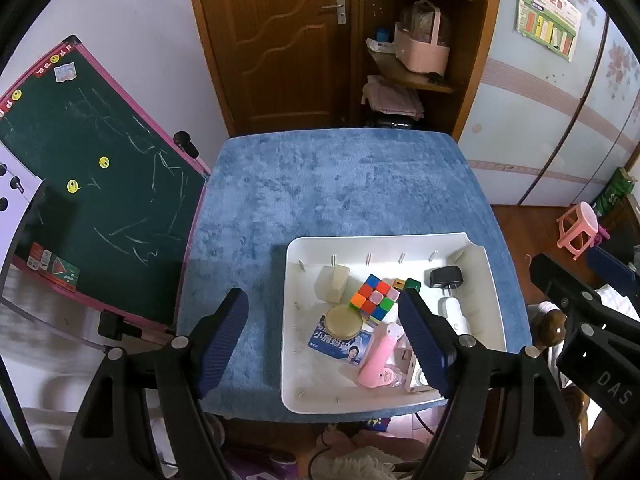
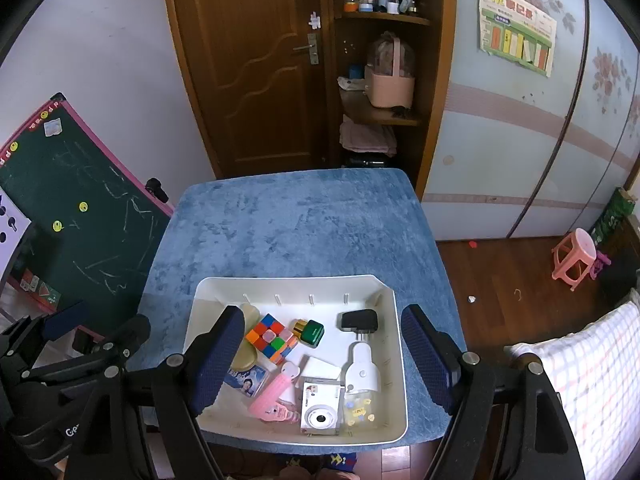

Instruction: Organize rigid objects

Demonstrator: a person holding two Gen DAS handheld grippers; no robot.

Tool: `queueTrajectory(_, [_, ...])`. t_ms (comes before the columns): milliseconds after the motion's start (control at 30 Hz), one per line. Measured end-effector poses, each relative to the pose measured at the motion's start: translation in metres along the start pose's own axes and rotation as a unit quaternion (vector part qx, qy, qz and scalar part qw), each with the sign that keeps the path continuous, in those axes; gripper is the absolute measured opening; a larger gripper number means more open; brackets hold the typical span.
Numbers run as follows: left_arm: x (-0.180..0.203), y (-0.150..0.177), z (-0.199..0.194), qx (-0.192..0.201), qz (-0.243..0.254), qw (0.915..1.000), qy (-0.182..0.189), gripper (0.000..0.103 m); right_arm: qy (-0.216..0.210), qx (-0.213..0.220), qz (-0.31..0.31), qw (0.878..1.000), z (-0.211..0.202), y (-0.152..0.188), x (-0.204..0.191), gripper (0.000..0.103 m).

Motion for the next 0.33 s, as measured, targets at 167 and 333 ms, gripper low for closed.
queueTrajectory(167, [0.0019,-0.0015,0.0022,-0.003,0.001,1.0,0.003,0.08,-0.001,-0.002,0.0,1.0,0.0021,-0.0007,0.0008,0.081])
queueTrajectory(333, [0.003,-0.0019,0.0029,-0.005,0.001,1.0,0.002,0.08,0.001,-0.004,0.003,1.0,0.0044,-0.001,0.0011,0.081])
Point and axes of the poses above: each gripper's, at about its wrist camera, not at the fingertips, and z roughly the way its jaws point, x to its right, y to its underside, the point moved 5 cm from there along z, roughly the way its jaws point, and after that the axes turned 9 degrees about z, right-handed, at the moved point
